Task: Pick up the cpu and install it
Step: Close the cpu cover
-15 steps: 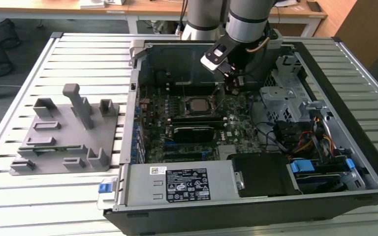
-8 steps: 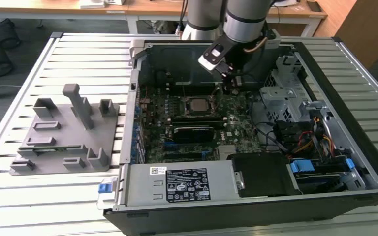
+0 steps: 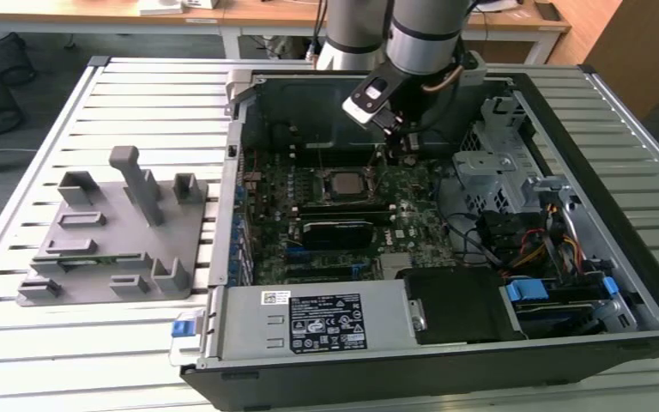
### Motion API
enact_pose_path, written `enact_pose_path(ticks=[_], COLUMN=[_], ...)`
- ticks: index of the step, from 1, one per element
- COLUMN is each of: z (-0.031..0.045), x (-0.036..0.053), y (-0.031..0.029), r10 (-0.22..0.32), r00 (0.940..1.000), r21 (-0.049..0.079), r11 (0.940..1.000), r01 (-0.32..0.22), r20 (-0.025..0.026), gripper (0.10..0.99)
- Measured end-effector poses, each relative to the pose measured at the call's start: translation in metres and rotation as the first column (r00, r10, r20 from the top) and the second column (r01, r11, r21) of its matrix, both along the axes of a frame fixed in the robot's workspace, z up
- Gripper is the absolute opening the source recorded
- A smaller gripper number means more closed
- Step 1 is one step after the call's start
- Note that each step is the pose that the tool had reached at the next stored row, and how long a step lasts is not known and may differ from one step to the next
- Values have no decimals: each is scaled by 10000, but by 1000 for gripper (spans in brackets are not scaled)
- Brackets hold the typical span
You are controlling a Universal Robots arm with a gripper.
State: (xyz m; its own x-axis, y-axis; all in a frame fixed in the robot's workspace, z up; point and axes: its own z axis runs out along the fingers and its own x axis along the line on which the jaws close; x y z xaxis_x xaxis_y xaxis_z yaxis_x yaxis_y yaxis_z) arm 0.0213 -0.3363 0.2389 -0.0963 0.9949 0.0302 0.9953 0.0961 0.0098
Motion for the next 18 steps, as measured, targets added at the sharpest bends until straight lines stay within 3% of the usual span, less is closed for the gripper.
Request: enact_pose_path(ticks=[18], z=[-46], x=[-124], y=[0], r10=[0], r00=[10000], r21=[-1], r11=[10000], r01=[0], r20=[0], gripper=[106])
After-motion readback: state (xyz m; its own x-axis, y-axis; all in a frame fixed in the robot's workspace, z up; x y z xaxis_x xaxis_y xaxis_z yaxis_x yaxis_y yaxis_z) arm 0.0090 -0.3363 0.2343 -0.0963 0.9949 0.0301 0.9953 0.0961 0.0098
